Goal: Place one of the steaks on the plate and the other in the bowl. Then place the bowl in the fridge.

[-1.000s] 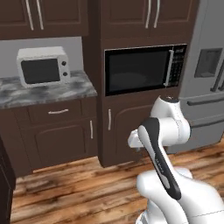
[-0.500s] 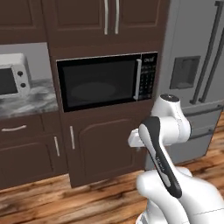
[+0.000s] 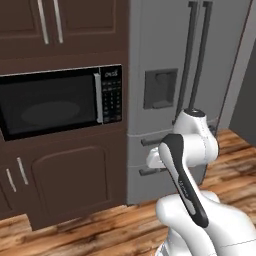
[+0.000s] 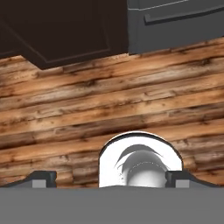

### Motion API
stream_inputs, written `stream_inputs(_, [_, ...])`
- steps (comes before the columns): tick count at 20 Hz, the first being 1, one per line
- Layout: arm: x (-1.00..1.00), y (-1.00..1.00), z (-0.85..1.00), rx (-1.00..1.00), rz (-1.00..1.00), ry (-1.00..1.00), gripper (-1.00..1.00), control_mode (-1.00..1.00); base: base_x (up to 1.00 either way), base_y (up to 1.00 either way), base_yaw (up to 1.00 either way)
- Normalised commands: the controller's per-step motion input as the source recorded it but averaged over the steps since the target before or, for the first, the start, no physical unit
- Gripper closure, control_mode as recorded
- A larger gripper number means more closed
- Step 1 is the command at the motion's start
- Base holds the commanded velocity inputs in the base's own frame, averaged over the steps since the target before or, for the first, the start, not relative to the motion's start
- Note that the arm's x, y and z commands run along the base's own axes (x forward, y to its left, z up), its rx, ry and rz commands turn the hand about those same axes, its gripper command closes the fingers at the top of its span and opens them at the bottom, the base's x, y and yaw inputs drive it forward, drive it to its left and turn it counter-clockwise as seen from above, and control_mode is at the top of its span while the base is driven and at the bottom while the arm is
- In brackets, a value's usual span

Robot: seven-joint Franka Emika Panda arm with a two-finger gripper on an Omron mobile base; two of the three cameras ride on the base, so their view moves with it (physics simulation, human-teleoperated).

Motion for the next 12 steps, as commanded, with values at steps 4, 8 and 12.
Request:
stream_inputs(4, [0.00,0.00,0.00,0.00,0.00,0.00,-1.00,1.00,0.10,-1.00,0.24])
stream_inputs(8, [0.00,0.00,0.00,0.00,0.00,0.00,-1.00,1.00,0.08,-1.00,0.22])
stream_inputs(12, [0.00,0.00,0.00,0.00,0.00,0.00,-1.00,1.00,0.17,-0.92,0.22])
